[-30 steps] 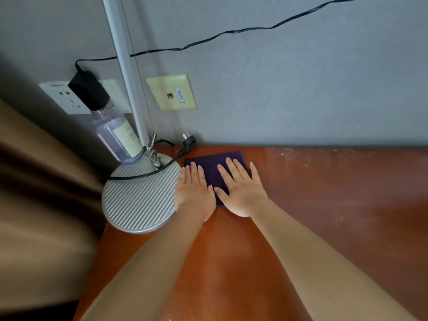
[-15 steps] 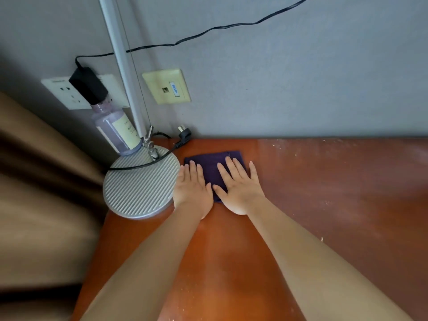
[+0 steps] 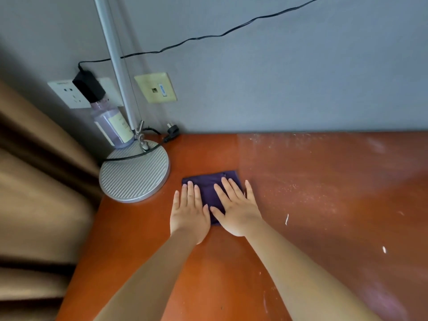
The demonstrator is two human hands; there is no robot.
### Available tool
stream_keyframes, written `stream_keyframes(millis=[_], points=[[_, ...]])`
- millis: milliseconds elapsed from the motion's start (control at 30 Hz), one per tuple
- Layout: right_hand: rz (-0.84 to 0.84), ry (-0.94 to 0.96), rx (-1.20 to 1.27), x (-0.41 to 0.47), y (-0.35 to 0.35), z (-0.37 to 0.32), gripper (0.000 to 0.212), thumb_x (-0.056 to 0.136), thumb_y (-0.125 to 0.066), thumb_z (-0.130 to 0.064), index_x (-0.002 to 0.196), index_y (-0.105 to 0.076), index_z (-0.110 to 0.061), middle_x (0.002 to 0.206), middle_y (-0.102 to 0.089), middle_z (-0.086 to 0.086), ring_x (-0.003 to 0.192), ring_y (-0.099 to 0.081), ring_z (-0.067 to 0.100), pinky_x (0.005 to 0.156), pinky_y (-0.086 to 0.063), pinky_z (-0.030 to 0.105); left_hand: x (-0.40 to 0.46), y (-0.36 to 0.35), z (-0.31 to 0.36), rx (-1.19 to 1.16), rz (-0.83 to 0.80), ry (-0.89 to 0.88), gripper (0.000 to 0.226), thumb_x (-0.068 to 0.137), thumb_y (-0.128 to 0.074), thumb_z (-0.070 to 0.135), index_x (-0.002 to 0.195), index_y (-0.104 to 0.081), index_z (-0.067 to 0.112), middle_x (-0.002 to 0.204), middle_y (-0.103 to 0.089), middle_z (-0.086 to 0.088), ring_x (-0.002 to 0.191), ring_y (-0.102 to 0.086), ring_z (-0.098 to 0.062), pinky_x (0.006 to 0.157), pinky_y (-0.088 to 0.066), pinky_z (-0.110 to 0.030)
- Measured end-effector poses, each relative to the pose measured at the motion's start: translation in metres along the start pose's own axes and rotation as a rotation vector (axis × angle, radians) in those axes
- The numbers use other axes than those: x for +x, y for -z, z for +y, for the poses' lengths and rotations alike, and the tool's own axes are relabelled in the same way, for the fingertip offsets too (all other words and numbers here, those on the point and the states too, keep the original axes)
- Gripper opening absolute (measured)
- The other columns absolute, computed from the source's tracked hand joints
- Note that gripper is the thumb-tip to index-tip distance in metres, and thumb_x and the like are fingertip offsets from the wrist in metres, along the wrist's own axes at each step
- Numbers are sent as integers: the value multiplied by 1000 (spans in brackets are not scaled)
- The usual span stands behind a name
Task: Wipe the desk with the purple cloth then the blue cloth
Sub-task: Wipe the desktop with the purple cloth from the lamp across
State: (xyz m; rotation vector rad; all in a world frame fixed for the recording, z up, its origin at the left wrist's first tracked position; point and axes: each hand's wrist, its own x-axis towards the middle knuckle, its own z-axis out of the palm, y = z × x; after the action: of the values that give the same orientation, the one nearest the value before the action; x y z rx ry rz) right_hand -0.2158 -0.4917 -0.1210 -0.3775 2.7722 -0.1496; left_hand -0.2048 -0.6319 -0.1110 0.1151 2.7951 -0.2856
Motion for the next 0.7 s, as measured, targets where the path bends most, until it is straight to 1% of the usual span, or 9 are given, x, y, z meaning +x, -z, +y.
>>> stream_keyframes(millis=[200,433,600,700], points=[[36,-73,6,46,22,38,67,98,-13,-60,153,8,-29,160,17,-3,146,16,12,115,19,48,65,23,14,-20,53,-72,60,102,-2,37,149,15,5,159,18,-12,146,17,-25,119,8,-44],[37,-174,15,93,40,78,67,98,-13,-59,153,7,-28,160,16,-3,146,17,11,115,16,49,135,44,33,-12,96,-148,61,101,-3,38,150,13,6,160,15,-11,147,16,-24,119,9,-44],[59,-218,22,117,49,101,67,98,-14,-59,153,6,-28,161,14,-3,146,15,11,116,13,50,168,58,46,-15,99,-179,60,101,-3,38,150,12,7,160,15,-10,147,16,-23,119,9,-46],[68,-226,46,123,51,106,67,98,-14,-59,153,6,-27,161,14,-2,146,16,12,116,14,50,176,60,48,-38,87,-179,59,102,-3,38,150,13,9,160,16,-8,146,17,-22,119,8,-48]])
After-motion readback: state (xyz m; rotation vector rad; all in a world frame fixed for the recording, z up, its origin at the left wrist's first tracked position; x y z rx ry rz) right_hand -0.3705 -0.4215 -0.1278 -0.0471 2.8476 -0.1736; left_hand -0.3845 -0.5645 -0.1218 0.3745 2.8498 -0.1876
